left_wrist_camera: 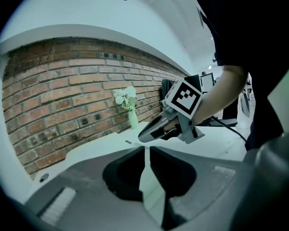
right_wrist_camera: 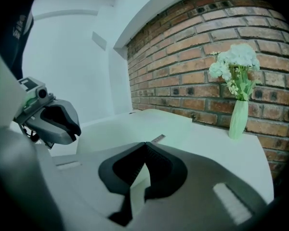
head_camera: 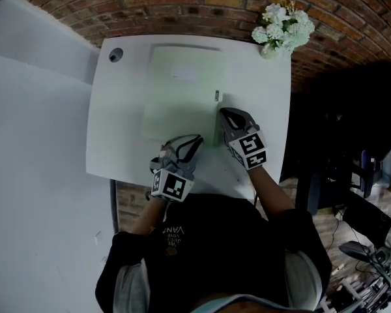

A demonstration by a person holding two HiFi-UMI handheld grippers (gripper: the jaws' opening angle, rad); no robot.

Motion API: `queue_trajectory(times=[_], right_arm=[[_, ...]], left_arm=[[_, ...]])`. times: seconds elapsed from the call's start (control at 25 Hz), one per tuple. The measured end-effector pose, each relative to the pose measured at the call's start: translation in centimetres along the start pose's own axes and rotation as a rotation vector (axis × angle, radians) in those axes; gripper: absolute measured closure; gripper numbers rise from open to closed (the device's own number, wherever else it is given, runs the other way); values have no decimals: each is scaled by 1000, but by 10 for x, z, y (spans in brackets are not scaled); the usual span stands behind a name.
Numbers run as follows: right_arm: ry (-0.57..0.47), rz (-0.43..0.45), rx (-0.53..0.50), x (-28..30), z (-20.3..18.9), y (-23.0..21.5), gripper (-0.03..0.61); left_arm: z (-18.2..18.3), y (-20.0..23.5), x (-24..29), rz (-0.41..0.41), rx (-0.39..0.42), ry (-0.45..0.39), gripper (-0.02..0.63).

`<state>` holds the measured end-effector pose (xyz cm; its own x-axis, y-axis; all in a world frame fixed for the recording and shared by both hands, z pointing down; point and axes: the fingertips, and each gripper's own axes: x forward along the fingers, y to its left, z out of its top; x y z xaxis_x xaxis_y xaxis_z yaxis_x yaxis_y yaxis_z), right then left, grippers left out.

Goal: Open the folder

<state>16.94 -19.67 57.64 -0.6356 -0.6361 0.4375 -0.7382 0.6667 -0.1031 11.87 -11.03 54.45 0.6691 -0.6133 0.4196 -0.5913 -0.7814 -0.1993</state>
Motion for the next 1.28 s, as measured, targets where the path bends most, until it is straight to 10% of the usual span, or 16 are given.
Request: queue_trajectory(times=[0.64,1.28], right_arm=[[33,32,-14,11,-7,-5,580],[70,71,29,15,-7,-5,580]], left_arm=[[-21,-30,23,-91,268,132,369],[-33,-32,34,-101,422,216,359]])
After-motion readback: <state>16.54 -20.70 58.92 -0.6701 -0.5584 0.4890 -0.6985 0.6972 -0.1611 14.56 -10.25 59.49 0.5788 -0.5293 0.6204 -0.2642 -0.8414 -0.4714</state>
